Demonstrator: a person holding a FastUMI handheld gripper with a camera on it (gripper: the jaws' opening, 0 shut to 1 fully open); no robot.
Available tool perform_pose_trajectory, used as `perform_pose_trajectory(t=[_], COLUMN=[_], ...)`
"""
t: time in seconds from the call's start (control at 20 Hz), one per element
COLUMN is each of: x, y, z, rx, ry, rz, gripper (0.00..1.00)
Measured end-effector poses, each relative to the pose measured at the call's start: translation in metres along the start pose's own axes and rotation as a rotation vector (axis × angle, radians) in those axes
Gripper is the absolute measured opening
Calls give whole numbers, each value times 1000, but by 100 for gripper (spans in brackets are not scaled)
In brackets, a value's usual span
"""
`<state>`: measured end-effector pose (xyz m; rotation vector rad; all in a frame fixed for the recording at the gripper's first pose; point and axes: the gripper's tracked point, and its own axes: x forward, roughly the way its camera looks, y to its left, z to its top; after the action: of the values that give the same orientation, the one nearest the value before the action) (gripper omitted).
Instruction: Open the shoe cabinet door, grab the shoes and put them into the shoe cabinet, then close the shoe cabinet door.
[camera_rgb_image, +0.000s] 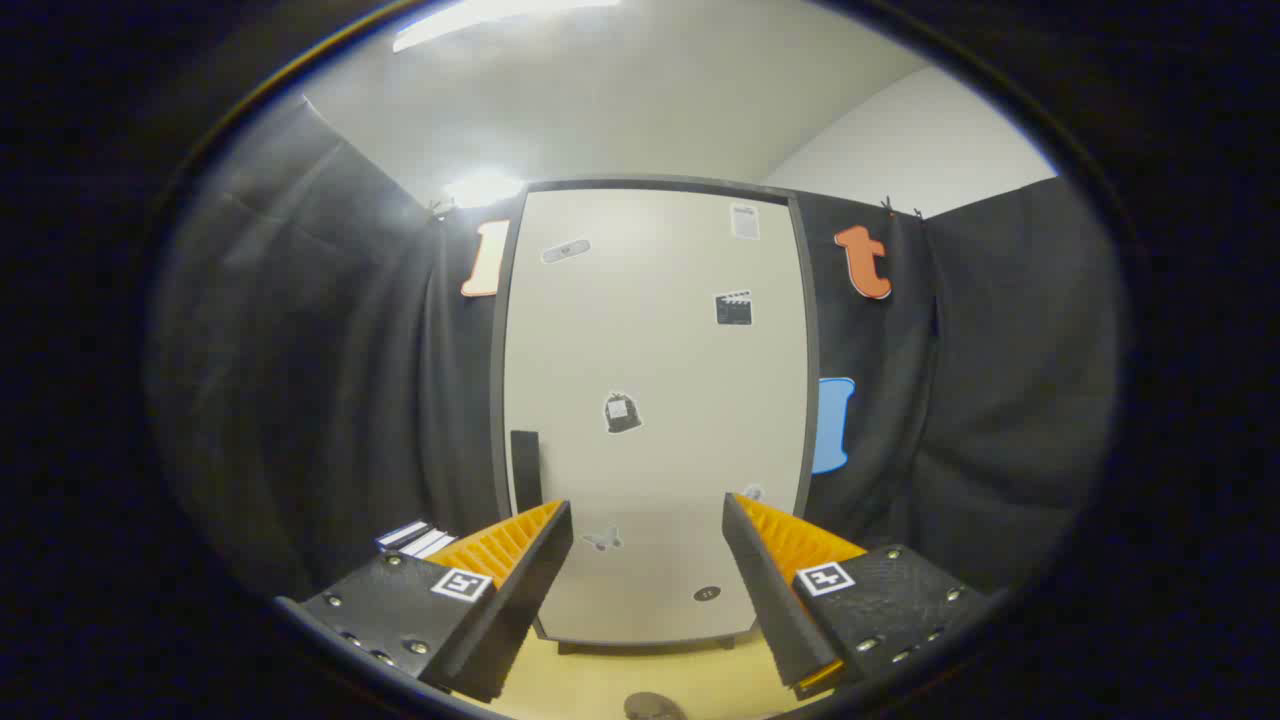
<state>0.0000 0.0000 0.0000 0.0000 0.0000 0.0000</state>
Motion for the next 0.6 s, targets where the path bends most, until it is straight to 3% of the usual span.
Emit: perform_pose_trajectory(t=[0.6], x=[-7], y=[4], z=[6], rx=[10], ry=[-30], rz=[-13], gripper=[95])
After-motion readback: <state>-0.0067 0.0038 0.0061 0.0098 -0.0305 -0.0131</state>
